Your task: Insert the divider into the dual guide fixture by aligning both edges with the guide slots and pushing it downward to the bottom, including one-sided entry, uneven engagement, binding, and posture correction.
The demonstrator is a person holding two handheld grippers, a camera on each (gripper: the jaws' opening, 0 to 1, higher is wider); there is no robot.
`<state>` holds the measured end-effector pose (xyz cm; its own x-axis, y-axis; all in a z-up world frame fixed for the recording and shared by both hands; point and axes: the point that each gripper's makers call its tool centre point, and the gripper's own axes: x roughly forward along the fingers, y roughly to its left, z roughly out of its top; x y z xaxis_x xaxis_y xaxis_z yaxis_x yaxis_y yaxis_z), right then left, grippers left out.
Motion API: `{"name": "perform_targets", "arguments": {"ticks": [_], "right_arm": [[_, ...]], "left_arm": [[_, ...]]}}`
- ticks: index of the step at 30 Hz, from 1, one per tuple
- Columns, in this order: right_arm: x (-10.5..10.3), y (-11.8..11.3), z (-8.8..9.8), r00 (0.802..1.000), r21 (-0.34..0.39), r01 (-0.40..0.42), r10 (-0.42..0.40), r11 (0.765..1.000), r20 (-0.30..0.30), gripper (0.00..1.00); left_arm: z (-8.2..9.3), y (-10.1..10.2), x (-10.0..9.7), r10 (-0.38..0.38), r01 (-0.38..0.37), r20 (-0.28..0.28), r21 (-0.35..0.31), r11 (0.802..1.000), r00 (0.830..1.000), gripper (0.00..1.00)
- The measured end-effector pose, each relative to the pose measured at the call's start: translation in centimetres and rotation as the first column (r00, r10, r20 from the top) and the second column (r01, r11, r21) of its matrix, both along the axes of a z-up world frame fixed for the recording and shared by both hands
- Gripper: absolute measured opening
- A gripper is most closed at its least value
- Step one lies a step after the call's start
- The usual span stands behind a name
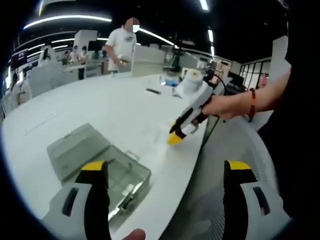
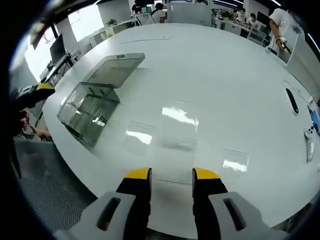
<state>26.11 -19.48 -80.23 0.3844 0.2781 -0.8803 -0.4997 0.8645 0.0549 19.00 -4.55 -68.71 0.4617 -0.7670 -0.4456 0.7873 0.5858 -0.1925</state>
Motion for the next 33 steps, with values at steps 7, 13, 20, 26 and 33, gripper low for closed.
{"name": "perform_targets", "arguments": {"ticks": [7, 13, 20, 26, 33], "right_arm": [[0.2, 0.2, 0.3, 1.0, 0.012, 0.003, -0.003, 1.0, 0.012, 0.28], [0.3, 0.3, 1.0, 1.0, 0.033, 0.006, -0.007, 0.999, 0.03, 0.28], [0.5, 0.4, 1.9, 0.997, 0.041, 0.006, -0.009, 0.999, 0.071, 0.28], [0.2, 0.6, 2.0, 0.997, 0.048, -0.003, -0.001, 0.999, 0.075, 0.28], [0.2, 1.2, 2.7, 0.996, 0.069, -0.004, -0.003, 0.998, 0.092, 0.28]], "left_arm": [[0.7, -0.2, 0.6, 0.038, -0.037, 0.008, -0.047, 0.998, 0.999, 0.96], [0.9, -0.5, 0.8, 0.049, -0.048, 0.015, -0.051, 0.998, 0.999, 0.97], [1.1, -1.2, 0.8, 0.036, -0.035, 0.013, -0.049, 0.998, 0.999, 0.98], [1.7, -1.6, 1.2, 0.032, -0.031, 0.015, -0.072, 0.997, 0.999, 0.98], [2.2, -1.9, 1.5, 0.058, -0.056, 0.013, -0.097, 0.994, 0.998, 0.98]]}}
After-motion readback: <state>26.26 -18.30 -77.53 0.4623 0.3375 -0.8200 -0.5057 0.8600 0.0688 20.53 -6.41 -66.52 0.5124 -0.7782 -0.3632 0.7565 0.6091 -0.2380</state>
